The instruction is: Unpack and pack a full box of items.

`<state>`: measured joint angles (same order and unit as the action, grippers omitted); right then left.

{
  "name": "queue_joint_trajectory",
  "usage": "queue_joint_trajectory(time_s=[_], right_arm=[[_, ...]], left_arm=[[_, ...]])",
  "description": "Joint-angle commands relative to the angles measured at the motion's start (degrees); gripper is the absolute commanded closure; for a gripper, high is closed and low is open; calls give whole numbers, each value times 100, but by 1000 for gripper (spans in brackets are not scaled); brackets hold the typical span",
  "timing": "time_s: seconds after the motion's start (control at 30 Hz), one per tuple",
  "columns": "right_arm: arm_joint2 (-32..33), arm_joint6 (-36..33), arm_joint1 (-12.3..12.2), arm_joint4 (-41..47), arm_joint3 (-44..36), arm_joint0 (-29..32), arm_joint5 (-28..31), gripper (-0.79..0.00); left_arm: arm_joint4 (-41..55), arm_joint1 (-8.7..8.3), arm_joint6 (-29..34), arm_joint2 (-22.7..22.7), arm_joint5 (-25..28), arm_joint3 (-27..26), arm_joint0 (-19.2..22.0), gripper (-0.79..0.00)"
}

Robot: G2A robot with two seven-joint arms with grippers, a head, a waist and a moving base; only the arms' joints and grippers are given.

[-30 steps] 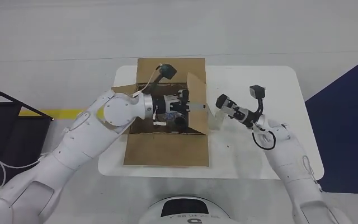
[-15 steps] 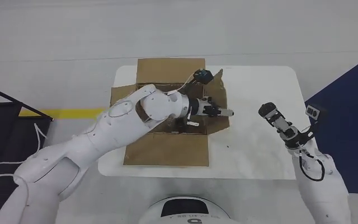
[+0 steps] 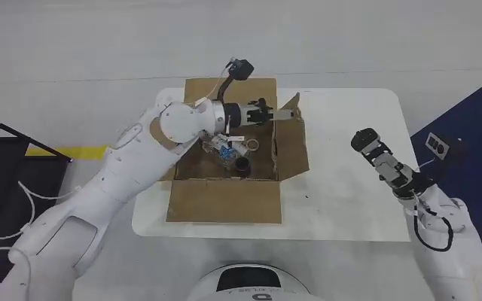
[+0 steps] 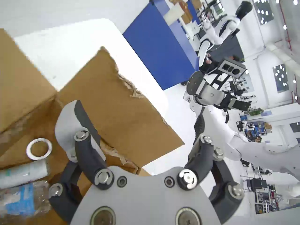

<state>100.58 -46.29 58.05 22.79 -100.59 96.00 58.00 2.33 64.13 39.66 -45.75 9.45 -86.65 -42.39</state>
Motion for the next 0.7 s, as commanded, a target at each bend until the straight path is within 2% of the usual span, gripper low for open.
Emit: queue_joint_trajectory(time_s=[0.0, 0.07, 0.13, 0.23, 0.43, 0.67], right_arm=[[-54, 0, -43, -201, -262, -91, 0, -785], [-191, 0, -96, -397, -485, -214, 0, -785], [-393, -11, -163, -639, -634, -372, -11, -785], [-734, -188, -257, -811, -815, -689, -189, -785], [-1554, -1005, -344, -490, -634, -1668, -1029, -785], [-2338, -1724, -331, -525, 73, -2507, -2306, -785]], left_arm=[[-34, -331, 203, -1073, 100, -506, -800, -785], [104, -554, 414, -1906, 221, -932, -1549, -785], [113, -703, 576, -2561, 314, -1294, -2141, -785], [220, -812, 683, -3144, 479, -1700, -2806, -785], [467, -928, 695, -4071, 841, -2000, -3652, -785], [1069, -1027, 815, -5379, 1181, -1892, -4500, -785]])
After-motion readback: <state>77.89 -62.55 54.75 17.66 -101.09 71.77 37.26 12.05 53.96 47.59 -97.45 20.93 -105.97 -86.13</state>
